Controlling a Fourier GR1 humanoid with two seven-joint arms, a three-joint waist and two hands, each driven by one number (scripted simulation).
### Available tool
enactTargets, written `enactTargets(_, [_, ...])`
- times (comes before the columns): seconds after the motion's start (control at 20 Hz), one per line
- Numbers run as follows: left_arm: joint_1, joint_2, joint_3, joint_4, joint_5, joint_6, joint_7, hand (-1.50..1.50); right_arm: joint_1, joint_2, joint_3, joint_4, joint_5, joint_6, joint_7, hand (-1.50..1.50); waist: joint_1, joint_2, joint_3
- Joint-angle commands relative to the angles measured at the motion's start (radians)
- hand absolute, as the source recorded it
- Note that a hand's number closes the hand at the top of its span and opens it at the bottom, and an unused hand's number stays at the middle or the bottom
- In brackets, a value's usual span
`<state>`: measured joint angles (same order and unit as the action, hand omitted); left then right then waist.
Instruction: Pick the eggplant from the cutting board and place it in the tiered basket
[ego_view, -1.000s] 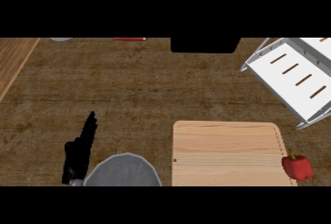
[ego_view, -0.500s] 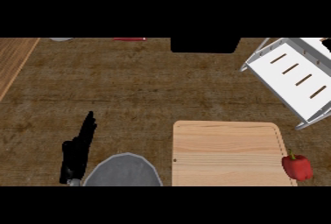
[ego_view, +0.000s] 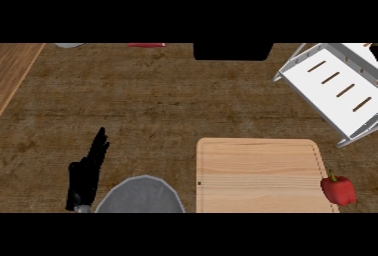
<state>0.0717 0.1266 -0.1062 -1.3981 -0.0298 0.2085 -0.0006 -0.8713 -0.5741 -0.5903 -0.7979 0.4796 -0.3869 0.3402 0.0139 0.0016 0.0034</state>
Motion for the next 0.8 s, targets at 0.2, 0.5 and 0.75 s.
enactTargets(0.2, [0.021,0.005,0.016,0.006,-0.004,0.011,0.015,0.0,0.116,-0.115,-0.096,-0.143,0.018,-0.173,0.073,-1.5,-0.038,-0.009,-0.004])
enactTargets(0.5, [0.085,-0.013,0.017,-0.002,-0.01,0.033,-0.021,0.0,0.365,-0.186,-0.238,-0.383,-0.09,-0.043,0.181,-1.5,-0.075,-0.018,-0.004])
enactTargets(0.75, [0.097,0.025,0.05,-0.047,0.023,0.003,0.019,0.0,0.605,-0.188,-0.417,-0.618,-0.243,0.128,0.215,-1.5,-0.089,-0.021,-0.004])
